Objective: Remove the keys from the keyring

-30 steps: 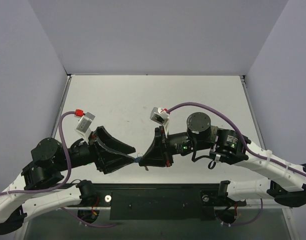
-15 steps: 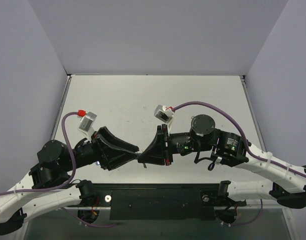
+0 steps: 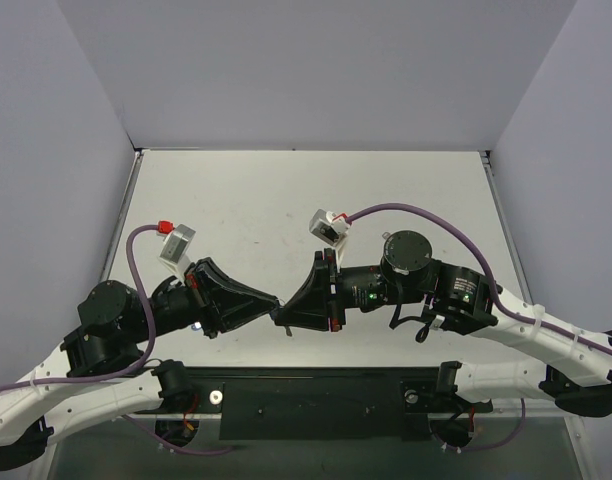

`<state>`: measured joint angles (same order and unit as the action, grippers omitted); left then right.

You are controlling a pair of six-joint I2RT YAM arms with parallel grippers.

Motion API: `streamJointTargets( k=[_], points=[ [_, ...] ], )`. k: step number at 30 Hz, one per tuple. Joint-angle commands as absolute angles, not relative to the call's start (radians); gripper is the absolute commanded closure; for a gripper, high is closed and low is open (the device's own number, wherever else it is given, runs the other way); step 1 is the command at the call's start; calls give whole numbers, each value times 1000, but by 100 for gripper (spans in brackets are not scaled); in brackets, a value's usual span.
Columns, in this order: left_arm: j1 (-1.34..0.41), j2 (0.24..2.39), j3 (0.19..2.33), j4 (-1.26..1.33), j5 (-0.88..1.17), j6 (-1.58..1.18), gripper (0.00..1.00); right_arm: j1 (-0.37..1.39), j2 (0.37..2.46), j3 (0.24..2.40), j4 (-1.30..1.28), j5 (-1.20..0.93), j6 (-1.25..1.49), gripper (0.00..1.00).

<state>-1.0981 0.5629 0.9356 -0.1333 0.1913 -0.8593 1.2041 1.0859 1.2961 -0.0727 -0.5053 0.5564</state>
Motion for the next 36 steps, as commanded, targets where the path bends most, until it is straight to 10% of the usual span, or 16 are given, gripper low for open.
streamJointTargets(
  k=[1, 16, 36],
  points=[
    [-1101, 565, 953, -95, 207, -858, 100, 1207, 1068, 1289, -9, -494, 555, 100],
    [-1101, 560, 985, -141, 147, -861, 100, 1206, 1028, 1261, 35, -403, 566, 80],
    [-1101, 548, 925, -45, 26, -902, 100, 1206, 1022, 1201, 173, -322, 609, 79]
  ],
)
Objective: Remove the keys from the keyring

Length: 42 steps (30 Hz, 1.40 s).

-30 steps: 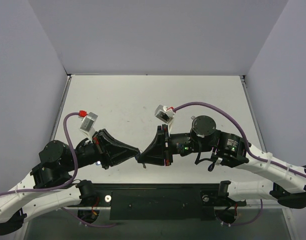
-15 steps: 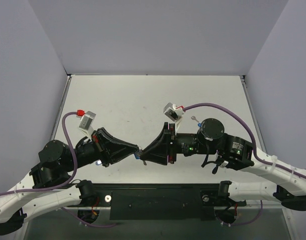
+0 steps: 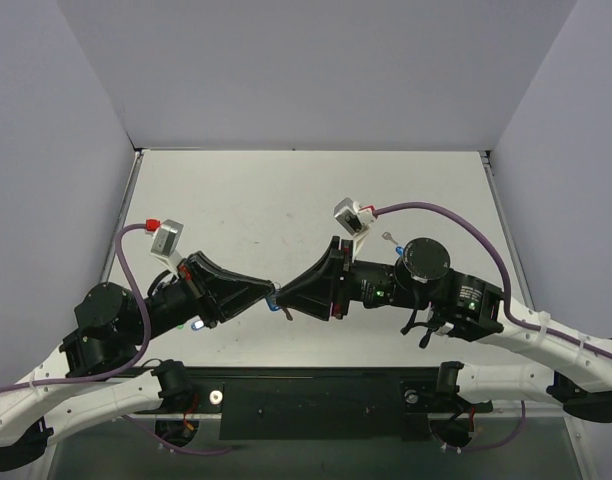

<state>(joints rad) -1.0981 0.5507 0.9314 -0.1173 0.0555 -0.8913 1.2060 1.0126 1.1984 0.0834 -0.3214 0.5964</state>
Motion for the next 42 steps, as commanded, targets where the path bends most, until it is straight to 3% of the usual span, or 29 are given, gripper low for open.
streamJointTargets(
  k=[1, 8, 11, 23, 28, 42],
  points=[
    [-1101, 546, 923, -38, 22, -903, 100, 1207, 1025, 1200, 173, -322, 611, 79],
    [-1101, 548, 911, -15, 9, -908, 100, 1207, 1035, 1197, 178, -327, 617, 87],
    [-1101, 542, 907, -15, 8, -911, 100, 1207, 1045, 1203, 179, -342, 618, 100],
    [-1101, 554, 940, -69, 21, -875, 100, 1216, 1048, 1212, 172, -380, 609, 100],
    [-1101, 604, 1048, -250, 77, -812, 100, 1216, 1039, 1255, 60, -396, 557, 100],
    [-1101, 690, 1201, -439, 236, -738, 100, 1216, 1080, 1407, -178, -471, 477, 100]
  ],
)
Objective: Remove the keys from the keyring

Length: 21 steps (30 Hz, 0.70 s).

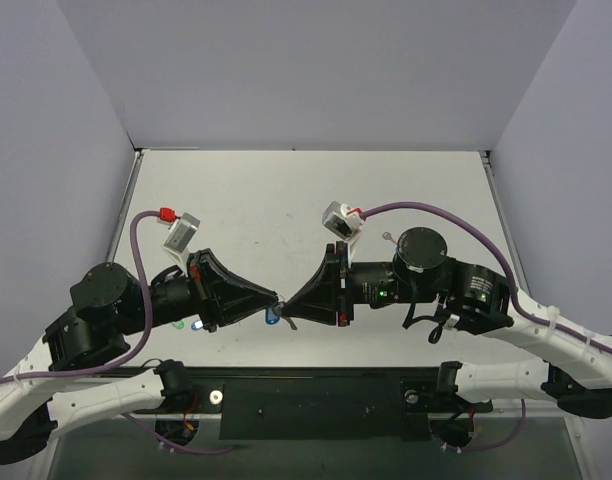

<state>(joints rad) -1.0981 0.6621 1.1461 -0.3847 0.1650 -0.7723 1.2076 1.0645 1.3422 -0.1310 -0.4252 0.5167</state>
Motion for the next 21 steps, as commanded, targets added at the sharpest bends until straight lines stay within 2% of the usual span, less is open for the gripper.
streamJointTargets(
  k=[1, 21],
  points=[
    [-1101, 692, 1201, -442, 242, -736, 100, 1216, 1078, 1410, -187, -472, 474, 100],
    [-1101, 795, 1361, -632, 402, -626, 100, 1216, 1124, 1462, -262, -505, 456, 100]
  ],
)
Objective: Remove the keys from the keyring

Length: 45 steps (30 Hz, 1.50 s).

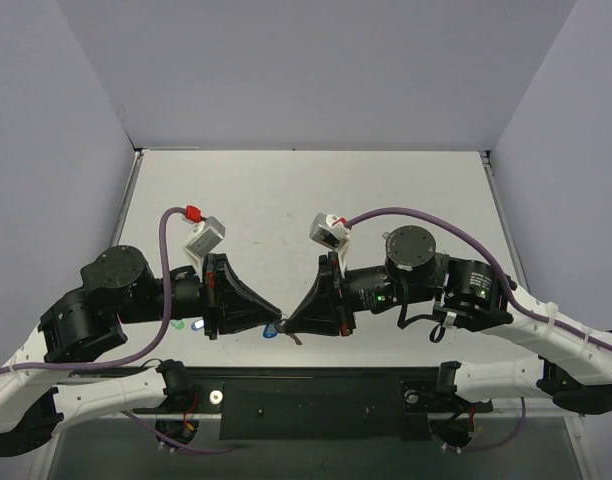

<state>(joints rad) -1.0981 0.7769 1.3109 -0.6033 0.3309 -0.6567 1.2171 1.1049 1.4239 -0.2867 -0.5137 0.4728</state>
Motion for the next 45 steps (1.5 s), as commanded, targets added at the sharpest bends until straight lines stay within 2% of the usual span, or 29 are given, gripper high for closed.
streamJointTargets(
  k=[1, 5, 6, 7, 8, 12, 19, 20, 30, 38, 45],
  points=[
    [-1101, 795, 1362, -634, 399, -623, 100, 1216, 1124, 1462, -264, -503, 456, 100],
    [-1101, 795, 1370, -643, 376, -623, 98, 1218, 1123, 1459, -264, -506, 454, 100],
    [-1101, 792, 1370, -644, 371, -626, 84, 1218, 1123, 1456, -265, -503, 454, 100],
    [-1101, 788, 1370, -643, 361, -627, 78, 1216, 1120, 1456, -265, -503, 454, 100],
    [-1101, 787, 1368, -641, 356, -629, 66, 1218, 1115, 1453, -265, -500, 454, 100],
    [-1101, 769, 1371, -649, 318, -623, 53, 1218, 1108, 1445, -258, -499, 456, 100],
    [-1101, 713, 1358, -617, 230, -635, 43, 1218, 1100, 1434, -236, -492, 460, 100],
    [-1101, 706, 1350, -608, 209, -644, 34, 1218, 1098, 1436, -233, -492, 460, 100],
    [-1101, 531, 1045, -224, 95, -821, 34, 1221, 1077, 1416, -163, -457, 474, 100],
    [-1101, 549, 977, -101, 136, -876, 42, 1223, 1074, 1401, -137, -443, 480, 100],
    [-1101, 571, 977, -83, 167, -884, 55, 1223, 1071, 1396, -127, -442, 483, 100]
  ],
)
